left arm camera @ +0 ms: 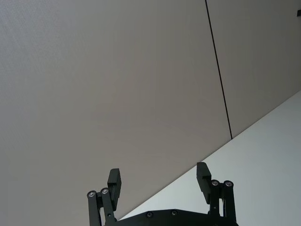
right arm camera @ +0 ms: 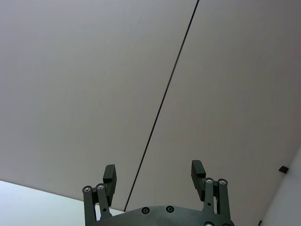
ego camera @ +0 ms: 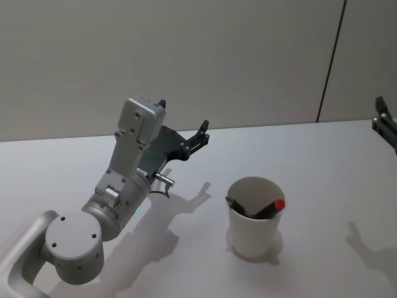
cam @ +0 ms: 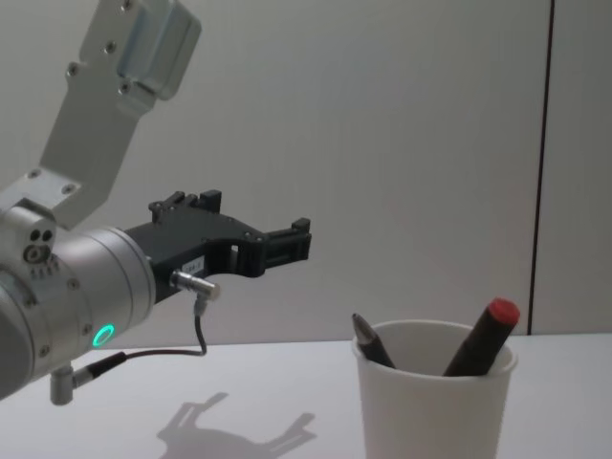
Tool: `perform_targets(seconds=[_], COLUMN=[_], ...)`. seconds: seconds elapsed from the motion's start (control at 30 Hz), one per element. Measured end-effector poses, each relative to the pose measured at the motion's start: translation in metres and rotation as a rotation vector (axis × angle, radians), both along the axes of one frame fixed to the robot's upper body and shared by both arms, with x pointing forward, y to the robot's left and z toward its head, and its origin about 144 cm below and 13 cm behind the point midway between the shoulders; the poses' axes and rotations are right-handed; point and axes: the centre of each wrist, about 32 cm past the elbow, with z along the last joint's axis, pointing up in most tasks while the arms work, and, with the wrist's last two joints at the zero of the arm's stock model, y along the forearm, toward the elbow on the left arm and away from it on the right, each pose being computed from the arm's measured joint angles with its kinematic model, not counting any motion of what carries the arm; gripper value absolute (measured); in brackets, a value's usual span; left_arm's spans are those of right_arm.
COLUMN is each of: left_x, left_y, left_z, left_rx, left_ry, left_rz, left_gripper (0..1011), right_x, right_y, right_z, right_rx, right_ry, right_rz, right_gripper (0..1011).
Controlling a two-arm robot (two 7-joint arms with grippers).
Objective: Place the pen into the pen holder.
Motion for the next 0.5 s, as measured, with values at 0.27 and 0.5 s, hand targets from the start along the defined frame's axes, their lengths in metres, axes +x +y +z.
perform_targets(seconds=[0.27,0.5], left_x=[0.000,0.000], left_y=[0.000,0.000], left_z=[0.000,0.000], left_rx=[0.000,0.000], left_ry=[0.000,0.000], left_rz=[0.000,0.000], left_gripper=[1001,1001], right_x=[0.002,0.012], right_y=[0.000,-0.003], right_z=[-0.002,-0.010], right_rx=[0.002,0.022], right_ry=[0.007,0.037], right_rz=[0.002,0.023], right_gripper=[1001,1001])
